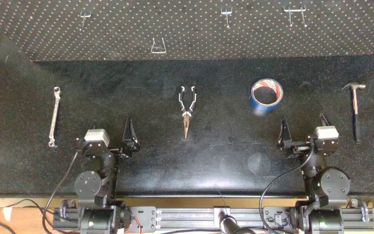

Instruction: Place Tools Onto Pegboard

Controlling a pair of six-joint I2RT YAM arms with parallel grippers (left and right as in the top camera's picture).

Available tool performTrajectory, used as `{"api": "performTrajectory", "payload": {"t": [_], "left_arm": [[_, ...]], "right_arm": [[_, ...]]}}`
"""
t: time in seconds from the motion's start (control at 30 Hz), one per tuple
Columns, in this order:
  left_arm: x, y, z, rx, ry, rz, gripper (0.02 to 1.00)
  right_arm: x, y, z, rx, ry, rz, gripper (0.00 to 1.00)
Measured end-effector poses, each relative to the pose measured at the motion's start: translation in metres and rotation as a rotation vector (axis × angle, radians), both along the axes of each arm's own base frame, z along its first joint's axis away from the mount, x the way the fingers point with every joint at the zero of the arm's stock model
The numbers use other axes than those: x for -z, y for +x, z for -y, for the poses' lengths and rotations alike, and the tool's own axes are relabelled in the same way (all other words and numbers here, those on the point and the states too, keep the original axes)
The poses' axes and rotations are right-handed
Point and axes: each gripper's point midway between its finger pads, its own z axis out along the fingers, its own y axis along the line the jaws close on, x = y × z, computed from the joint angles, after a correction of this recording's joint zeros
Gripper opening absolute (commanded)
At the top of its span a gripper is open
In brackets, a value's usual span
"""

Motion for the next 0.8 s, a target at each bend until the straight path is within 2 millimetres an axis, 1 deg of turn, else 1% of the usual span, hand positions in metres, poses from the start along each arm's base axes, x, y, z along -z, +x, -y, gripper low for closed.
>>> {"api": "performTrajectory", "payload": {"t": [0.17, 0.8], "left_arm": [[-0.0001, 0.0000, -0.0001, 0.002, 0.030, 0.000, 0.996], [-0.0001, 0.0000, -0.0001, 0.002, 0.030, 0.000, 0.993]], "right_arm": [[0.0000, 0.0000, 0.0000, 0.000, 0.000, 0.000, 0.980], [0.0000, 0.0000, 0.0000, 0.000, 0.000, 0.000, 0.980]]}}
